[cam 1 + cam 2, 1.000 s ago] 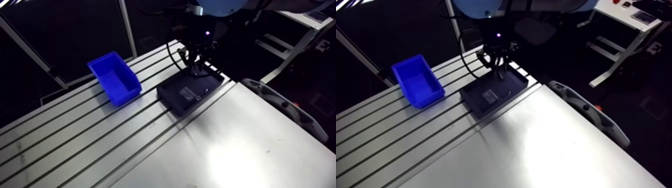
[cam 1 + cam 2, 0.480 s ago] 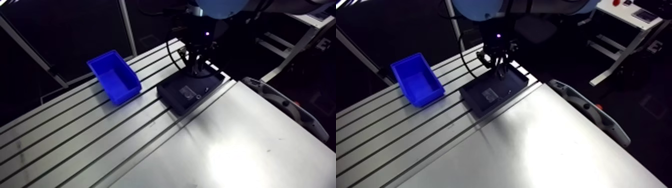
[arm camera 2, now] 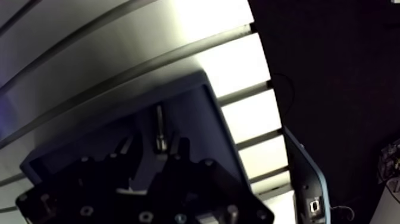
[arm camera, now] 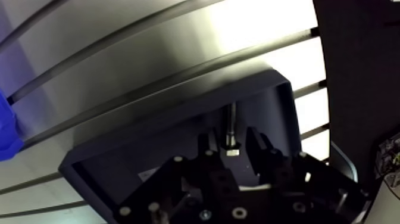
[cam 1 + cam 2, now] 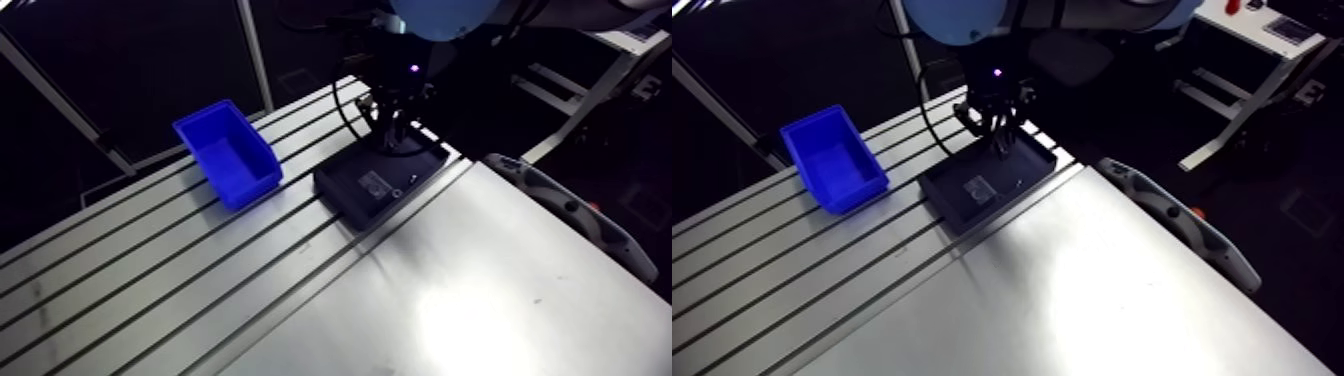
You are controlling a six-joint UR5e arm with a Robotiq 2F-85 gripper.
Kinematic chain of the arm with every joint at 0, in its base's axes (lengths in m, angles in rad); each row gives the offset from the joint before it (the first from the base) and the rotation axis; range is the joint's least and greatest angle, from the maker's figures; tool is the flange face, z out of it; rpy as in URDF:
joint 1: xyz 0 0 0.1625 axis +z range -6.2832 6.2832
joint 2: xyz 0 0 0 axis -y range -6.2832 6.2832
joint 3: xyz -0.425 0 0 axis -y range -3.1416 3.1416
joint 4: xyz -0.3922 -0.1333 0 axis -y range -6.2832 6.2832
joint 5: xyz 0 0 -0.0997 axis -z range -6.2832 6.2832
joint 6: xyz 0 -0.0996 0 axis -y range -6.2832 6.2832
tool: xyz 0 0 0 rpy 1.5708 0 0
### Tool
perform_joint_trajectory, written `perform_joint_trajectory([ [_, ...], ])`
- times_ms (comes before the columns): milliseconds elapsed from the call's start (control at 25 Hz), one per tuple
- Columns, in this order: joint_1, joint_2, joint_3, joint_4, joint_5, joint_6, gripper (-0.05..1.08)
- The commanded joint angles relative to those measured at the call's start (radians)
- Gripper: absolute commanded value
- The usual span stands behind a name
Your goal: Pick up the M10 bolt from the tray and put it into the blue bin.
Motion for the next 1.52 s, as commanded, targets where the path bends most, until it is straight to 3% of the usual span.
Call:
perform_joint_trajectory([
  [40, 0.0, 0.006, 0.001, -0.006, -0.001, 0.0, 0.62],
  [1520, 0.0, 0.011, 0.02, -0.043, -0.001, 0.002, 0.78],
])
